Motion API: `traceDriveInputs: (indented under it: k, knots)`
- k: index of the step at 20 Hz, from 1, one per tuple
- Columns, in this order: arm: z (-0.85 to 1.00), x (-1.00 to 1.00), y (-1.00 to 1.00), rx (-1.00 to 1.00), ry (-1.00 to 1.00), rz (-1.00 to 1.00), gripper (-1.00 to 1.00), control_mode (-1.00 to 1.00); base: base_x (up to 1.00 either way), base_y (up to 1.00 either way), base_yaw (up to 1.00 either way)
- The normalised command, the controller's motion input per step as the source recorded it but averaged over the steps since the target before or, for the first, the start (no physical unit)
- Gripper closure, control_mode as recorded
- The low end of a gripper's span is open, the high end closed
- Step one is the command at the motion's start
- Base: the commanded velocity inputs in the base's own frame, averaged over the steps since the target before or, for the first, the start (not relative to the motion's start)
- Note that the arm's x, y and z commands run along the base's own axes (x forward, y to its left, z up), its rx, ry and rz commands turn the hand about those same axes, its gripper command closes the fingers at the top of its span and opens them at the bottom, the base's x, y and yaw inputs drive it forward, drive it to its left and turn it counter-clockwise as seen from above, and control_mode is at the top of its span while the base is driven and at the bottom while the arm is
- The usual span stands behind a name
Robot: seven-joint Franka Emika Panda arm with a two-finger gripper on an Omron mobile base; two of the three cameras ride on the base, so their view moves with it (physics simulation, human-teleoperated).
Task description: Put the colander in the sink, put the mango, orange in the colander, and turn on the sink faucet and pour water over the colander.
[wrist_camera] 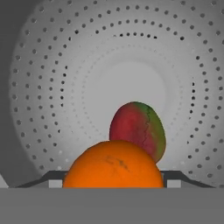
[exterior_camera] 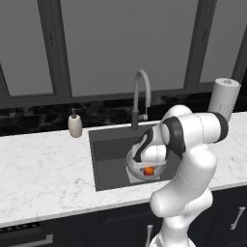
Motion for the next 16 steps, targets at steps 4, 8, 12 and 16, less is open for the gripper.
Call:
traceDriveInputs:
  k: [4,8,12,16]
  knots:
    - [-0.16,0.0,0.0,0.0,0.0,0.0,1.0,-1.0,0.0,0.0,0.0]
    - [0.0,0.0,0.0,0.0,0.0,0.0,1.0,-1.0,0.0,0.0,0.0]
    - [0.0,0.03,0.0,0.0,0.0,0.0,1.0,-1.0,0.0,0.0,0.0]
    - [0.0,0.08,0.0,0.0,0.0,0.0,-1.0,-1.0,0.0,0.0,0.0]
